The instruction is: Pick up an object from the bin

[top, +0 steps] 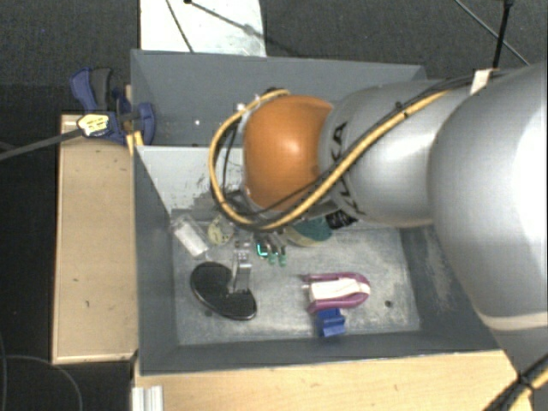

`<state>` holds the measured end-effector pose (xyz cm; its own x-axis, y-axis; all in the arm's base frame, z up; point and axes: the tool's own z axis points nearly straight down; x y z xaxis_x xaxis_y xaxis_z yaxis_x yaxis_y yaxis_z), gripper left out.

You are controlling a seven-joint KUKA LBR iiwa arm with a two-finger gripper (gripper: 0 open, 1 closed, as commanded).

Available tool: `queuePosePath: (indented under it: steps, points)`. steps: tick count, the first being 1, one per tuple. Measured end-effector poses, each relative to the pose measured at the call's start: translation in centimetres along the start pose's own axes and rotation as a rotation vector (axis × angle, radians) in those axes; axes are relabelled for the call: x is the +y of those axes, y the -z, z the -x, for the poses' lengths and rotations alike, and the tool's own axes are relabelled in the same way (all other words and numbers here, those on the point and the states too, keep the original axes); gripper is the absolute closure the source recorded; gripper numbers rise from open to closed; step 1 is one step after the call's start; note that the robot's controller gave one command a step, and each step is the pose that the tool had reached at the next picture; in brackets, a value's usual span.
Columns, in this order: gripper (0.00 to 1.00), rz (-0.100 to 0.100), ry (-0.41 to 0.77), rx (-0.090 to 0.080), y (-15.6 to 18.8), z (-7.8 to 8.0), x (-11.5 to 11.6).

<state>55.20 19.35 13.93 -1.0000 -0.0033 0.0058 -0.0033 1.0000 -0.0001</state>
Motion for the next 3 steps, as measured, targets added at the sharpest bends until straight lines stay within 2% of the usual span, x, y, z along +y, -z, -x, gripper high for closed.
queuePosePath:
  steps: [1, 2, 3]
  points:
    - [0.00, -0.003, -0.005, 0.007, -6.5, -4.2, -1.2]
    - [1.00, 0.003, -0.016, -0.011, -6.1, -3.6, -1.0]
    - [1.00, 0.005, -0.002, -0.016, 1.9, -2.7, 0.1]
